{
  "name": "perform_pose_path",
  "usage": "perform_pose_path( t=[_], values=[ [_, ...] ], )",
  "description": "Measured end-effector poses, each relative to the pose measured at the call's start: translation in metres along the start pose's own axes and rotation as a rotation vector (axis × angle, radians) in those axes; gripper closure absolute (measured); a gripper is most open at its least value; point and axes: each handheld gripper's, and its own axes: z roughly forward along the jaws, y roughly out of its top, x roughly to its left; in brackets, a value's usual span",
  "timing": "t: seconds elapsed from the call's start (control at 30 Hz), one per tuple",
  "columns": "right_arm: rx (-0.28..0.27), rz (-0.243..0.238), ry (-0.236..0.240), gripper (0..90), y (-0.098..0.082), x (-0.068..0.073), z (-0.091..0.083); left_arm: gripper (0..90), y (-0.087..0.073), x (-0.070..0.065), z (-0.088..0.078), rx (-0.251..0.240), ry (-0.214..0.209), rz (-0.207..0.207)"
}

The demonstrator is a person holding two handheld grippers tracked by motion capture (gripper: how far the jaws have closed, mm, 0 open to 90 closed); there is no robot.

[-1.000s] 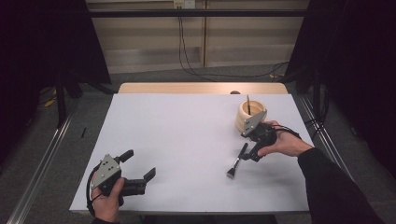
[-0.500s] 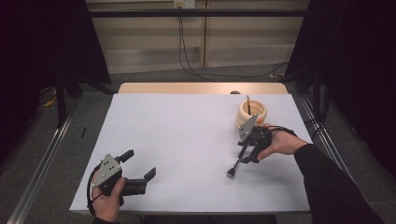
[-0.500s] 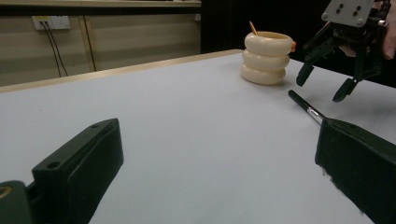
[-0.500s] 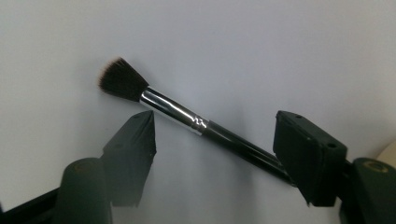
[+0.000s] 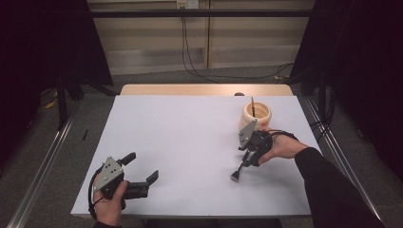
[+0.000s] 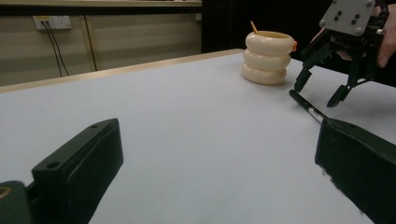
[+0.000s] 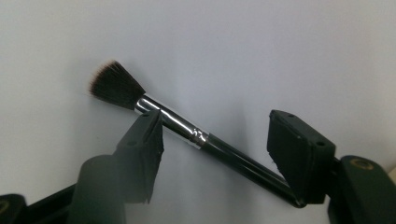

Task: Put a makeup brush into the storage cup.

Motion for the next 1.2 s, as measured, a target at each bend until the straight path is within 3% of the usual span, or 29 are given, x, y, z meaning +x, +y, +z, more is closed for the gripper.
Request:
perform_pose_path(
  t=[0.03, 0.23, 0.27, 0.57, 0.7, 0.87, 1.2],
  values=[
    [0.0, -0.022, 0.012, 40.2, 0.0, 0.0, 0.002, 1.1, 0.0, 0.0, 0.0, -0.001, -0.001, 0.004],
    [0.011, -0.043, 0.034, 42.8, 0.001, 0.002, 0.004, 1.1, 0.0, 0.001, 0.0, 0.0, 0.0, 0.0],
    [0.026, -0.025, 0.035, 41.0, 0.001, 0.004, 0.005, 1.1, 0.0, 0.001, 0.0, 0.002, -0.001, 0.003],
    [0.066, -0.077, 0.028, 46.3, 0.001, 0.004, 0.014, 1.1, 0.0, 0.001, 0.0, 0.002, -0.004, 0.001],
    [0.076, -0.064, 0.04, 49.7, 0.0, 0.003, 0.017, 1.1, 0.0, 0.0, 0.0, 0.003, -0.004, 0.002],
    [0.073, -0.05, 0.083, 63.6, 0.0, 0.003, 0.017, 1.1, 0.0, 0.001, 0.0, 0.004, -0.002, 0.002],
    [0.081, -0.03, 0.108, 70.2, 0.0, 0.004, 0.017, 1.1, -0.001, 0.001, 0.0, 0.003, -0.005, -0.002]
  ],
)
